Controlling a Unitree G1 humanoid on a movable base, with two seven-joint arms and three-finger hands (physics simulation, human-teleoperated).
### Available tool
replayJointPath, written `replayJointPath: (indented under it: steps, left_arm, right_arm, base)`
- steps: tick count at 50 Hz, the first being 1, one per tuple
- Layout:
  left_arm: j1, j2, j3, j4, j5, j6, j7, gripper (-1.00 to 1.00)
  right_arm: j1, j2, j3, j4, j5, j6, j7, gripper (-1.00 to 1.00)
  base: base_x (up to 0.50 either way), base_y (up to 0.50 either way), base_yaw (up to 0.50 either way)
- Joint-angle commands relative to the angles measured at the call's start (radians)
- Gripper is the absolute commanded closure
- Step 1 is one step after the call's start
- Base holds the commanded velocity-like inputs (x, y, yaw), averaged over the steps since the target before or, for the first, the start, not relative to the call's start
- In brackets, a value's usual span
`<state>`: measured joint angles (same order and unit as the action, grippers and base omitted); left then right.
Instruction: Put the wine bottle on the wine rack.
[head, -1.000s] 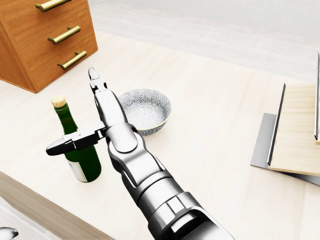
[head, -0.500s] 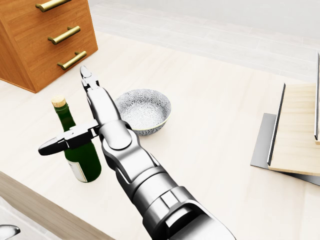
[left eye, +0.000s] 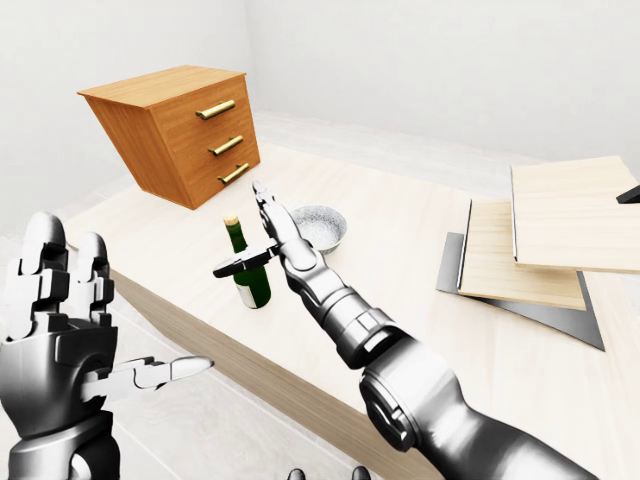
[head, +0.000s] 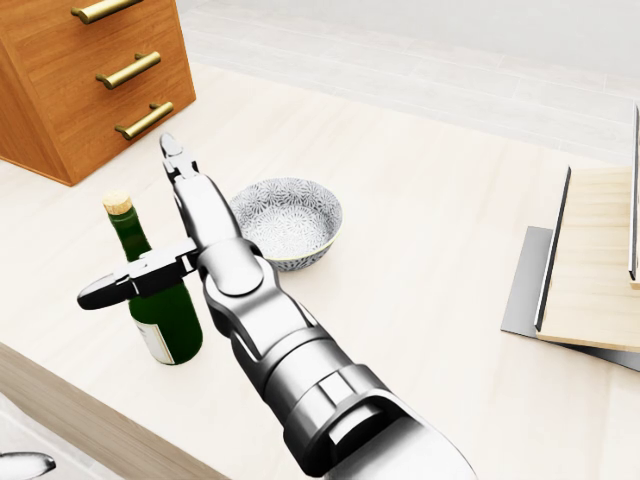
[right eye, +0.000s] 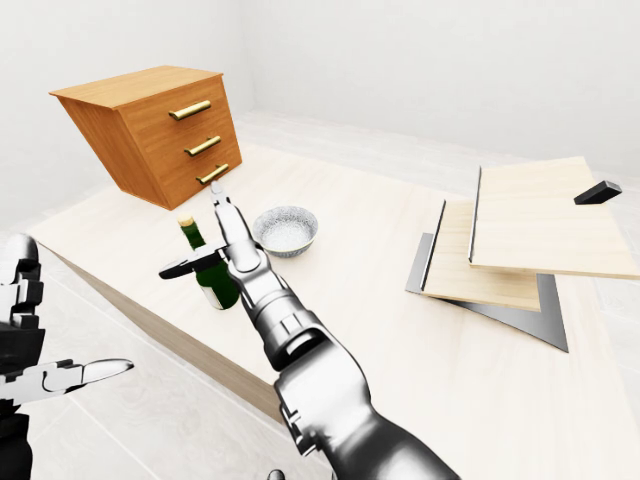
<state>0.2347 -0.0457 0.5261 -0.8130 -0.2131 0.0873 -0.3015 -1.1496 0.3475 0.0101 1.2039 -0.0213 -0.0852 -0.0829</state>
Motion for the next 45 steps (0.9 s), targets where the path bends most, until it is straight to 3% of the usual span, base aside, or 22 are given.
replayJointPath:
  steps: [1,16,45]
  left_arm:
    - [0.009,-0.008,-0.025,0.001,0.022,0.0,-0.004,-1.0]
    - [0.001,0.0,0.005,0.008,0.0,0.0,-0.006,-1.0]
    - [0.0,0.002,0.004,0.031,0.002,0.0,-0.007,-1.0]
  right_arm:
    - [-0.027,-0.001,-0.024,0.048,0.006,-0.002,0.008,-1.0]
    - [-0.063,0.002,-0.049,0.058,0.033,0.02,0.041,-1.0]
    - [-0.056,0.002,-0.053,0.069,0.077,0.065,0.154,-1.0]
  base:
    - [0.0,0.0,0.0]
    - [0.0,0.0,0.0]
    - [0.0,0.0,0.0]
